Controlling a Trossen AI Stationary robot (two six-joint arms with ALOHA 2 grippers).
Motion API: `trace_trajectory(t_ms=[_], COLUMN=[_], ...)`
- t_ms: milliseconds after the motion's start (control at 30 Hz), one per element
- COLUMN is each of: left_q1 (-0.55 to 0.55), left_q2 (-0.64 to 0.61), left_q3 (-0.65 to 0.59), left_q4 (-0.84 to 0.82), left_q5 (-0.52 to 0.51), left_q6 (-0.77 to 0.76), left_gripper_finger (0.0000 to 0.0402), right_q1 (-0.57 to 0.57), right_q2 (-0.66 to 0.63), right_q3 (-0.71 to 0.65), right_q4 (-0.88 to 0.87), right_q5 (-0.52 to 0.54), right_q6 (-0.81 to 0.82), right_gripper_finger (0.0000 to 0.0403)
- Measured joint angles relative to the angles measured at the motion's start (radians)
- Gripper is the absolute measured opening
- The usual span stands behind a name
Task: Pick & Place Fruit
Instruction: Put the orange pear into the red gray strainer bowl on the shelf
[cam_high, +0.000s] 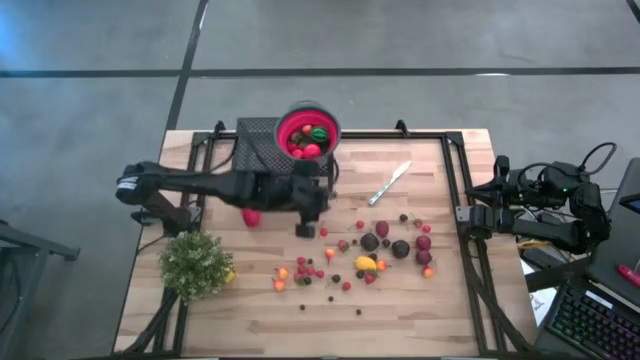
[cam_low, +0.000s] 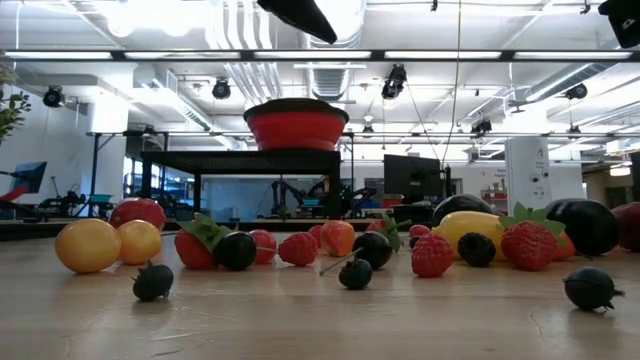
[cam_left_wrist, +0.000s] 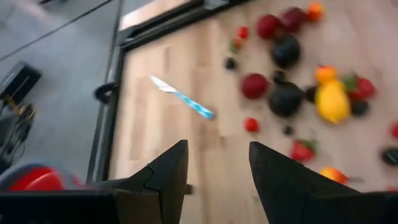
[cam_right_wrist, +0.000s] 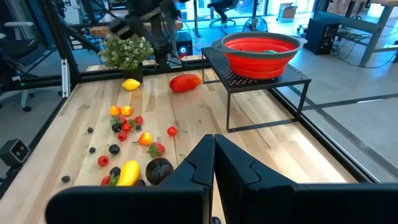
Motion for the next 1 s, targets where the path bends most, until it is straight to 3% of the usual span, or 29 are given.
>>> trace_trajectory(t_ms=[400,800,1000], left_q1=[-0.175,-0.27,-0.288], left_q2=[0.002,0.002,0.002], left_q3=[-0.195,-0.23,-0.238], left_q4=[0.004,0.006,0.005], left_q5=[0.037,0.039,0.095], left_q6=[0.056,-0.075,-0.151], left_gripper_finger=[0.0177,0.0177,0.0177], right_q1=[0.0,0.0,0.0], right_q2=[0.0,0.0,0.0], right_q3=[0.0,0.0,0.0], right_q4=[0.0,0.0,0.0], right_q5=[0.0,0.0,0.0], right_q6=[0.002,0.0,0.001], right_gripper_finger=[0.0008,0.0008,0.0008])
